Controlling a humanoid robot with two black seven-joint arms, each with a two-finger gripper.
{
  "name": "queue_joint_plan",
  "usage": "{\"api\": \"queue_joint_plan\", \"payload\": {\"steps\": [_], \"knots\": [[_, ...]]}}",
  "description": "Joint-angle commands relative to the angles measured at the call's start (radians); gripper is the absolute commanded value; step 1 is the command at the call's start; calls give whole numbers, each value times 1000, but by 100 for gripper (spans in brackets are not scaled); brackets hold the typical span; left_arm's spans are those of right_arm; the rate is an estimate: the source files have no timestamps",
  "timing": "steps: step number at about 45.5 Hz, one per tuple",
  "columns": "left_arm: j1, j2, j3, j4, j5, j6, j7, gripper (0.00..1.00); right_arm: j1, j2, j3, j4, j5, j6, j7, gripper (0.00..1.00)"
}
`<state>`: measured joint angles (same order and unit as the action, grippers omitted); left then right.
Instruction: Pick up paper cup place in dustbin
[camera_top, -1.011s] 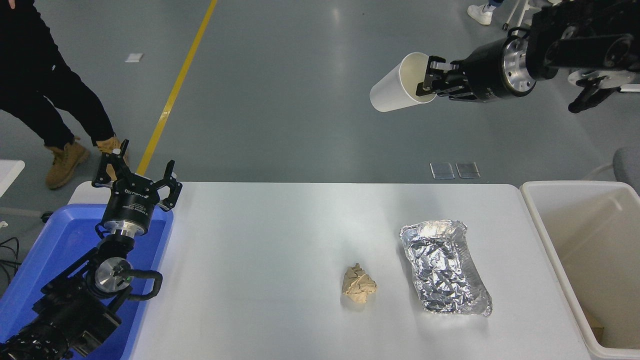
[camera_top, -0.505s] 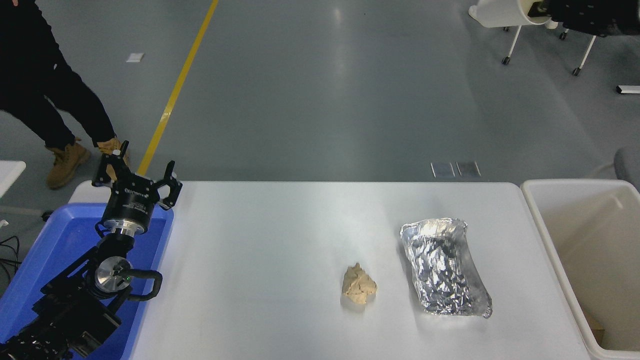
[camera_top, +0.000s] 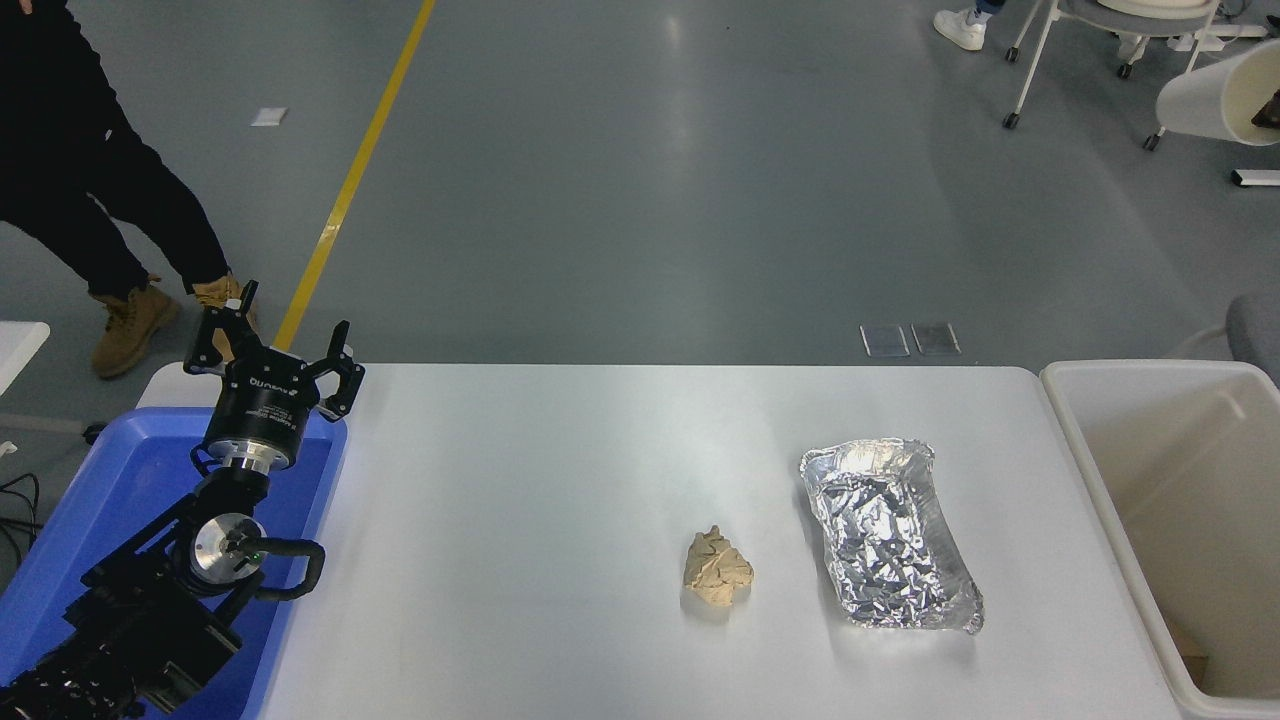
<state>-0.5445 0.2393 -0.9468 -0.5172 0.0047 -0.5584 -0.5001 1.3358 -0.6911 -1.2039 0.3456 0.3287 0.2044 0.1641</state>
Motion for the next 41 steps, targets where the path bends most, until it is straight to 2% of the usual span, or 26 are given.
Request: {"api": "queue_joint_plan", "payload": {"steps": [1, 5, 8, 22, 32, 41], "knots": [[0, 0, -1, 0, 0, 0, 0, 98, -223, -5, 98, -59, 82, -134, -136, 0], [0, 0, -1, -1, 0, 0, 0, 98, -285, -1, 148, -60, 84, -168, -230, 0], [0, 0, -1, 0, 0, 0, 0, 98, -326, 5, 194, -60, 86, -178, -259, 0], [0, 0, -1, 0, 0, 0, -2, 98, -553, 93, 446, -60, 73, -218, -259, 0], [0, 0, -1, 0, 0, 0, 0, 98, -621, 163, 478, -60, 72, -266, -259, 0], [0, 0, -1, -1, 0, 0, 0, 98, -633, 182, 478, -60, 72, -270, -259, 0]]}}
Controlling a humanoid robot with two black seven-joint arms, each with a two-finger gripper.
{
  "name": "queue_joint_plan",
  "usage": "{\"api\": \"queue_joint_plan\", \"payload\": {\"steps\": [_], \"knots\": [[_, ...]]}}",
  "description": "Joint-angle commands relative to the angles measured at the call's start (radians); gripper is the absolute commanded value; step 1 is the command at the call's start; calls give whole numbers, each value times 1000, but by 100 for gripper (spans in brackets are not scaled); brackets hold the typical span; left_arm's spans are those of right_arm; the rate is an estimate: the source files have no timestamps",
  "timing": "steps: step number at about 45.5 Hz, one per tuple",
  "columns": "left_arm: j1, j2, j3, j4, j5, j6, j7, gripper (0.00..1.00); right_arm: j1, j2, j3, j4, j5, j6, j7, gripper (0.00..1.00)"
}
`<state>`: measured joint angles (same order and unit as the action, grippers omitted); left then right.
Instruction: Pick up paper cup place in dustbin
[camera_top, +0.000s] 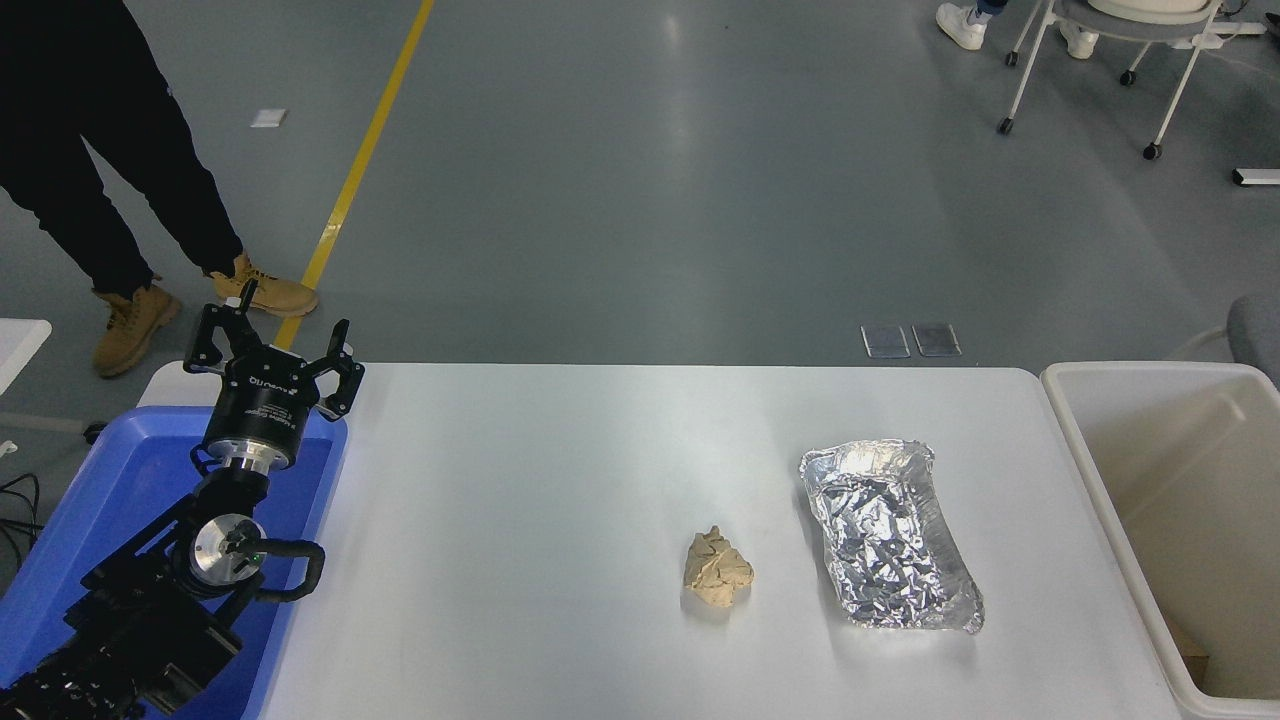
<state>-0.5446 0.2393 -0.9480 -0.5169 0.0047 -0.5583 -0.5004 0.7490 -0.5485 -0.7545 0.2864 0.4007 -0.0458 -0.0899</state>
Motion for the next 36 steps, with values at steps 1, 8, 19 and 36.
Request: {"api": "queue_joint_plan", "payload": {"steps": [1, 8, 19, 36], "knots": [[0, 0, 0, 0, 0, 0, 0, 98, -45, 39, 29, -1, 0, -20, -4, 0], [0, 0, 0, 0, 0, 0, -1, 98, -40, 39, 29, -3, -3, -48, -4, 39], [0, 0, 0, 0, 0, 0, 0, 98, -36, 62, 27, -21, -7, -111, -4, 100], [0, 0, 2, -2, 0, 0, 0, 98, 223, 52, 7, 57, -23, -86, -4, 100]]}}
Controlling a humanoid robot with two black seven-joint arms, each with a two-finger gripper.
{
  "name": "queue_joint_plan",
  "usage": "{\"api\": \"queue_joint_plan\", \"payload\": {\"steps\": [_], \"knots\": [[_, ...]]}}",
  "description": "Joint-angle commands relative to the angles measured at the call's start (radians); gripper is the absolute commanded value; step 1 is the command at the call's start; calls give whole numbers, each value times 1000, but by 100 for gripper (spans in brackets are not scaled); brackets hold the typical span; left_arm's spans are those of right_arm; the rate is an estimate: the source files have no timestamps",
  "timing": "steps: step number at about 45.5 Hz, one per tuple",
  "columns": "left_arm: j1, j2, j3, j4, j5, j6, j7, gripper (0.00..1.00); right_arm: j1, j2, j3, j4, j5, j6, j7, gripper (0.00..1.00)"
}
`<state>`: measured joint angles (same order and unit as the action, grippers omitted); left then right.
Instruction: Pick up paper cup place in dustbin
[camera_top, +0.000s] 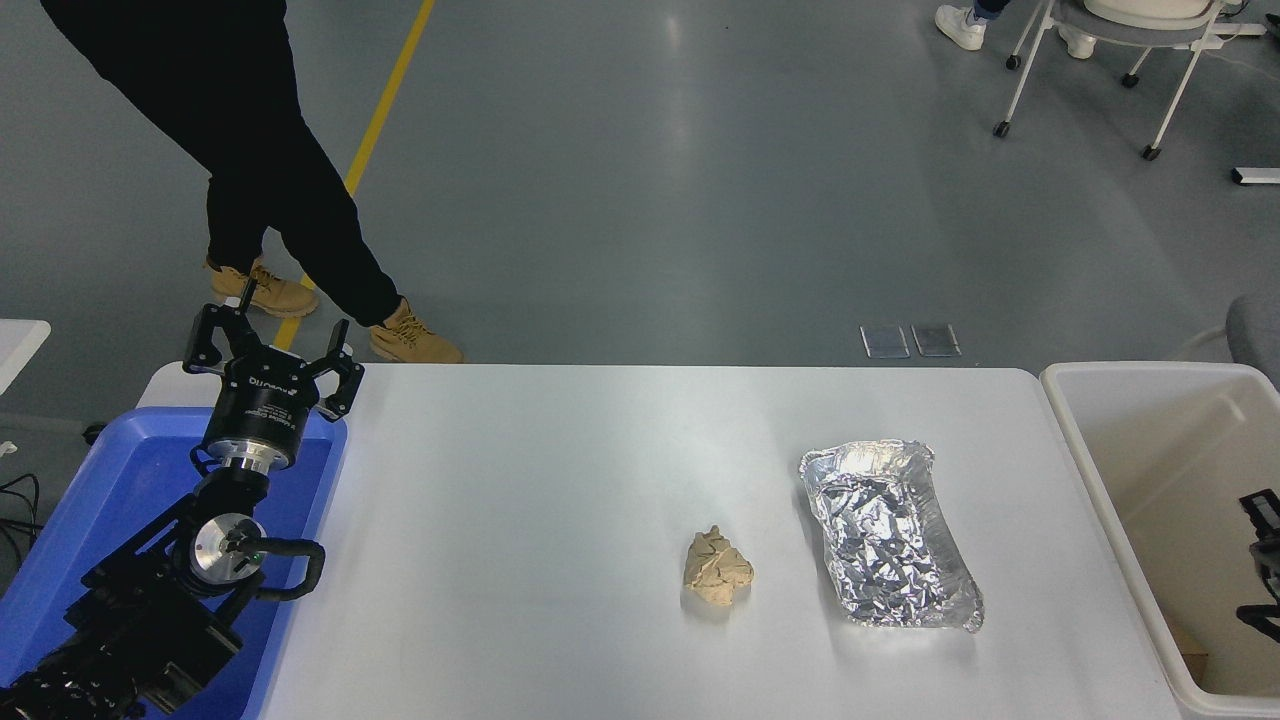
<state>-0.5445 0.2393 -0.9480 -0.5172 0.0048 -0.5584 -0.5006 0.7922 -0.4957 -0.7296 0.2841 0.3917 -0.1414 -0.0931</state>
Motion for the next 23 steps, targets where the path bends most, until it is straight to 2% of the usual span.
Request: {"api": "queue_joint_plan", "payload": {"steps": [1, 9, 14, 18, 23], "knots": [[0, 0, 2, 0, 0, 0, 1, 98, 205, 0, -20, 72, -25, 9, 0, 100], [0, 0, 2, -1, 0, 0, 1, 98, 387, 19, -73, 199, -198, 26, -2, 100], [0, 0, 2, 0, 0, 0, 1, 98, 524, 20, -82, 338, -298, 98, -3, 100], [0, 0, 2, 0, 0, 0, 1, 98, 613, 28, -94, 409, -333, 175, -10, 100], [0, 0, 2, 0, 0, 0, 1, 98, 717, 95, -184, 464, -333, 253, -14, 100]]}}
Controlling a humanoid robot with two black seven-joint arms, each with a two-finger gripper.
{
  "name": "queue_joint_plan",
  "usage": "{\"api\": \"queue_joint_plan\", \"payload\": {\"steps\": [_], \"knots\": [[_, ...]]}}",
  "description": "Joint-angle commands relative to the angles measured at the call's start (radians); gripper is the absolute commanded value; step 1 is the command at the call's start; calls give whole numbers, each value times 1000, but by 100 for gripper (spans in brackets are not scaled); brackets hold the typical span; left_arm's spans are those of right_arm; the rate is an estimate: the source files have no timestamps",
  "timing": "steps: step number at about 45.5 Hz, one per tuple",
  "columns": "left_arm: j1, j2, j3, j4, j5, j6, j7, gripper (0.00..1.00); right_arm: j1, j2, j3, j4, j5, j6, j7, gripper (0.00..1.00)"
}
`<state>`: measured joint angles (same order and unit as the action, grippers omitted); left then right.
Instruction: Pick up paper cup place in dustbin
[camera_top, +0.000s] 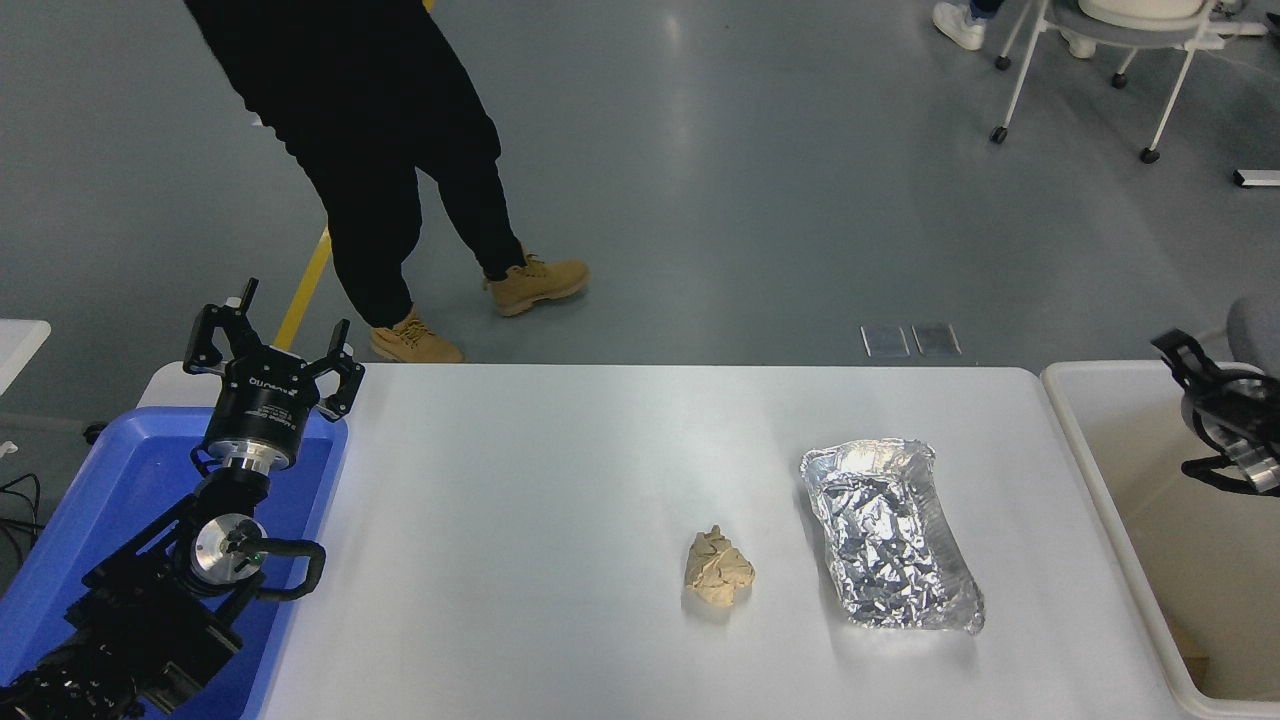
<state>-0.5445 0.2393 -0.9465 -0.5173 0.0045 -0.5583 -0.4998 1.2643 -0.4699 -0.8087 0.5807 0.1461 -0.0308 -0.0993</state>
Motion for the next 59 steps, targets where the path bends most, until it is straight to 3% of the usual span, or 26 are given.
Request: {"api": "queue_joint_plan", "payload": {"steps": [1, 24, 34, 59], "knots": [[0, 0, 0, 0, 0, 0, 0, 98, 265, 79, -128, 186, -88, 156, -8, 100], [0, 0, -1, 0, 0, 2, -2, 98, 730, 79, -319, 678, -89, 425, -8, 100], [1, 0, -1, 0, -1, 2, -2, 98, 958, 22, -366, 965, -97, 554, -7, 100], [1, 0, -1, 0, -1, 2, -2, 98, 1121, 117, -337, 1091, -108, 637, -7, 100]]}}
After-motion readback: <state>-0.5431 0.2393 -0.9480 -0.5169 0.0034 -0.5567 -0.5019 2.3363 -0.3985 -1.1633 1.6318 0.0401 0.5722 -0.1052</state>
